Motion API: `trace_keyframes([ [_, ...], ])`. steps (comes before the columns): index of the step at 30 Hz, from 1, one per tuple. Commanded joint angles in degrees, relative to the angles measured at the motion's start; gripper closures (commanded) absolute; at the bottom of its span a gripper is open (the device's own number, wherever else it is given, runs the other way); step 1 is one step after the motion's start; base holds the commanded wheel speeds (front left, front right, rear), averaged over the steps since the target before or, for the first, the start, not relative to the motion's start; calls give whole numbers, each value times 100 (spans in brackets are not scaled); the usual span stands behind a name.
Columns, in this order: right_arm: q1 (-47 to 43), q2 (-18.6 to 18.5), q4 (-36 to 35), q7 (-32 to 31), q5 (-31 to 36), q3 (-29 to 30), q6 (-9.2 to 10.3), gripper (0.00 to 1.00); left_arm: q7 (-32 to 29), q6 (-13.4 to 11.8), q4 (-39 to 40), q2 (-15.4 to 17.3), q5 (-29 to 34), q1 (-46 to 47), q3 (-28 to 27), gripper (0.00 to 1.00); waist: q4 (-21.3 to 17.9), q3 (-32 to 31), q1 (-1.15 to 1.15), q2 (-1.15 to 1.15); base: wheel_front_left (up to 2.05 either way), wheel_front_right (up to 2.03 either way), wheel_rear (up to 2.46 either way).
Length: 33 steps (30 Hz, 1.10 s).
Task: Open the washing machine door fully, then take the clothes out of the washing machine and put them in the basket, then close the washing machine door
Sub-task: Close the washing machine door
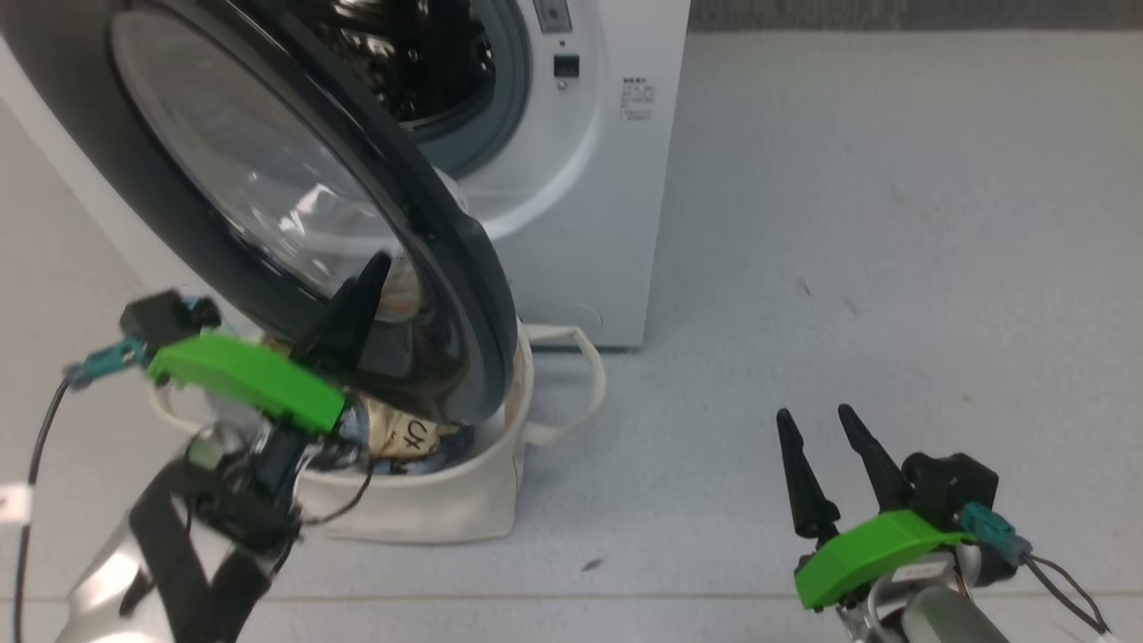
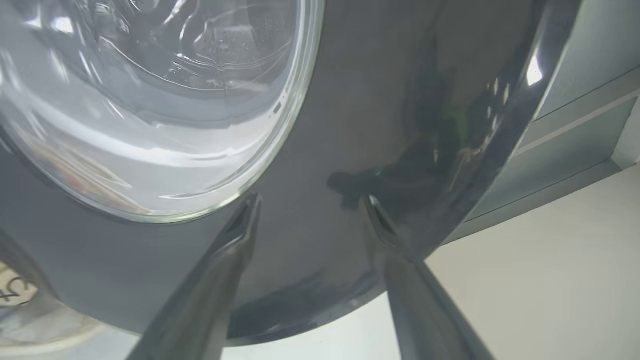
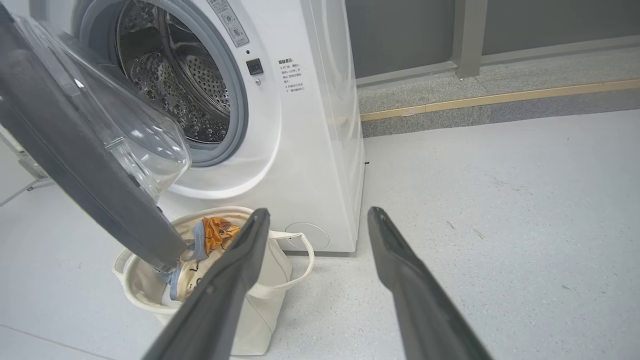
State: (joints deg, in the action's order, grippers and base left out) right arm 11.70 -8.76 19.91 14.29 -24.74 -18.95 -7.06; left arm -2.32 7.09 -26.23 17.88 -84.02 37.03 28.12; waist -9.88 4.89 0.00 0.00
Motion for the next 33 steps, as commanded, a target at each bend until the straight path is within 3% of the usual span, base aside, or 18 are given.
trace_keyframes([
  [1, 15, 17, -141, 71, 4, -96, -43, 0, 204, 40, 178, 372, 192, 21, -112, 0, 77, -185, 0, 0, 0, 0, 0],
  [10, -102, 33, -200, 71, 23, -13, -43, 0, 1407, 40, 175, 1556, 1256, -527, 333, 0, 258, -422, 0, 0, 0, 0, 0],
  [19, -283, 26, -286, 71, 81, 218, -43, 0, 1728, 38, 44, 2303, 2220, -1330, -265, 0, 402, -543, 0, 0, 0, 0, 0],
  [25, -387, 30, -363, 71, 137, 310, -43, 0, 1731, -64, 333, 2302, 3187, -2207, -1635, 0, 486, -583, 0, 0, 0, 0, 0],
  [33, -451, 41, -362, 71, 151, 382, -43, 0, 1731, 9, 708, 1915, 3893, -3030, -2426, 0, 481, -668, 0, 0, 0, 0, 0],
])
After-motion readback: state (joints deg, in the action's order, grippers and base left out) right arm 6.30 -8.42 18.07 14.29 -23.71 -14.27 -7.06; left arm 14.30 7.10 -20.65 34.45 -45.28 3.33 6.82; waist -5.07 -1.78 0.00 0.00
